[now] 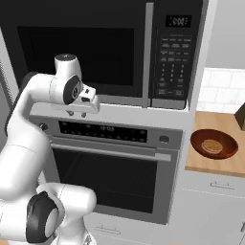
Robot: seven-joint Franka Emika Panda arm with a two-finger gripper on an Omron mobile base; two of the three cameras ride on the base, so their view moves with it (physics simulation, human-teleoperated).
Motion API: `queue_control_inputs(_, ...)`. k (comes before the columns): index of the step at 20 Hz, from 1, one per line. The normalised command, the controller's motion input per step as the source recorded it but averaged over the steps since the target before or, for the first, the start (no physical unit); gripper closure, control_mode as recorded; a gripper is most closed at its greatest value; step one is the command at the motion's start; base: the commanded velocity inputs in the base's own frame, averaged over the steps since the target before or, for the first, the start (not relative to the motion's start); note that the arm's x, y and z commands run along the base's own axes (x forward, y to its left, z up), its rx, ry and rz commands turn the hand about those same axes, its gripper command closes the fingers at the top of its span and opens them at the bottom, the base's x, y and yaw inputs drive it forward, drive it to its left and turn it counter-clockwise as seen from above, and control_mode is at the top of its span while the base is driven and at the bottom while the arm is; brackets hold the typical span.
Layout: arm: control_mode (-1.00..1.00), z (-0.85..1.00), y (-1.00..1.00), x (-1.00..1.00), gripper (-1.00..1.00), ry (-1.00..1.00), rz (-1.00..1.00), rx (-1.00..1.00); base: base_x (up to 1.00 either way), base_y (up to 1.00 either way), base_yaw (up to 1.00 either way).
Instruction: Open the microwave, place the bowl with waffle inside the microwave, then close the microwave door and turn it on.
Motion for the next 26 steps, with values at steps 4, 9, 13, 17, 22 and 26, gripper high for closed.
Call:
queue_control_inputs(4,-1.00,-0.01,0.00,-0.46,-1.00,-0.08,0.00,0.00,0.00,0.00,0.00)
queue_control_inputs(9,-1.00,-0.18,0.00,-0.88,-1.00,-0.06,0.01,0.00,0.00,0.00,0.00)
queue_control_inputs(13,-1.00,-0.30,0.00,-0.56,-1.00,0.00,0.00,0.00,0.00,0.00,0.00)
queue_control_inputs(17,-1.00,-0.26,0.00,-0.35,-1.00,0.00,0.00,0.00,0.00,0.00,0.00)
queue_control_inputs(22,-1.00,-0.10,0.00,-0.32,-1.00,-0.04,0.00,0.00,0.00,0.00,0.00)
queue_control_inputs(26,-1.00,0.00,-0.06,-0.22,-1.00,-0.09,0.03,0.01,0.00,0.00,0.00)
